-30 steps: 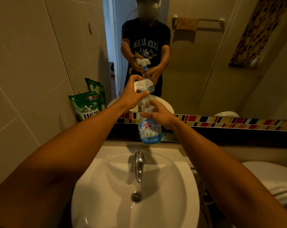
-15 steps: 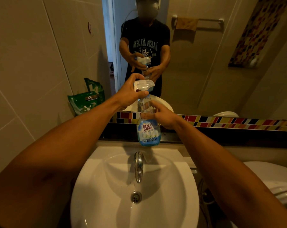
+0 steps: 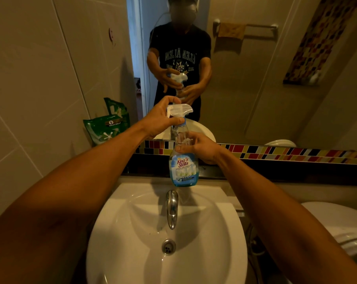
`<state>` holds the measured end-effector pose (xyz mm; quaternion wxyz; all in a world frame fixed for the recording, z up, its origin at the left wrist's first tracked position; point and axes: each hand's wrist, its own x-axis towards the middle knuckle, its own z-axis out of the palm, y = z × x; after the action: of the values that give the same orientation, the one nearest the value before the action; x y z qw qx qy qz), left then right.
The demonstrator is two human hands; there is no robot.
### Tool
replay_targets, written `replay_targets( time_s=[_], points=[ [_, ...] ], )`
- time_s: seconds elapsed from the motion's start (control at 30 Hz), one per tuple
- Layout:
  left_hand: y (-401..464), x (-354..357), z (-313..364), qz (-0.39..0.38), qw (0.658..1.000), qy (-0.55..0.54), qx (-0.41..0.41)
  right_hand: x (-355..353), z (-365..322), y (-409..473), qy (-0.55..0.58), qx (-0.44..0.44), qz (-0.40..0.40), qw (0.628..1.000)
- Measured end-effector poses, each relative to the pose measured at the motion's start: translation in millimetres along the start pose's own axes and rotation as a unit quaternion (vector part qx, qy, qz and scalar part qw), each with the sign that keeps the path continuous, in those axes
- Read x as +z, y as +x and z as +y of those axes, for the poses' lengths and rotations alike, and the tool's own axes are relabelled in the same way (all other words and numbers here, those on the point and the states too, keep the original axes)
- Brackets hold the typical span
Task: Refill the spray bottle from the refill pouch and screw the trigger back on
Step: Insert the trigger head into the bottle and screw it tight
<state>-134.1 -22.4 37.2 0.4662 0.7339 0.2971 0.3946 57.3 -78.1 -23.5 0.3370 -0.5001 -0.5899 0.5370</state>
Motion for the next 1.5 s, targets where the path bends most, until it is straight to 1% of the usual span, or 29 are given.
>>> replay_targets(
  time_s=[0.1,0.3,0.43,0.5,0.6,0.67,0.73,0.83,0.93,1.07,1.17,1.5],
  points=[
    [-1,1,-1,0.006,1.0,0.006,0.003,0,-2,-2,-0.028,-0.011,0.017,0.999],
    [0,10,-2,0.017,0.999,0.04,0.016,5,-4,-8,-0.121,-0.051,0.055,0.99],
    [-1,17,-4,0.016,1.0,0.017,0.016,5,-1,-7,-0.138,-0.075,0.094,0.983],
    [-5,21,-7,0.051,0.999,0.005,0.005,3,3,-7,-0.135,-0.068,0.107,0.983],
    [-15,29,-25,0.118,0.991,-0.029,-0.056,-5,10,-9,-0.127,-0.057,0.12,0.983],
    [-26,36,-48,0.135,0.986,-0.037,-0.086,-12,14,-11,-0.123,-0.057,0.129,0.982],
    [-35,45,-73,0.132,0.984,-0.026,-0.115,-21,17,-13,-0.118,-0.052,0.141,0.982],
    [-42,65,-104,0.094,0.981,-0.031,-0.166,-34,21,-15,-0.106,-0.041,0.157,0.981],
    [-40,89,-124,0.072,0.979,-0.023,-0.192,-48,25,-13,-0.113,-0.041,0.169,0.978],
    [-26,117,-135,0.051,0.975,-0.05,-0.208,-67,33,-7,-0.105,-0.04,0.168,0.979],
    [-12,131,-140,0.041,0.977,-0.081,-0.195,-80,41,-1,-0.103,-0.04,0.166,0.98],
    [21,167,-163,0.06,0.971,-0.072,-0.222,-107,79,21,-0.084,-0.036,0.202,0.975]
  ],
)
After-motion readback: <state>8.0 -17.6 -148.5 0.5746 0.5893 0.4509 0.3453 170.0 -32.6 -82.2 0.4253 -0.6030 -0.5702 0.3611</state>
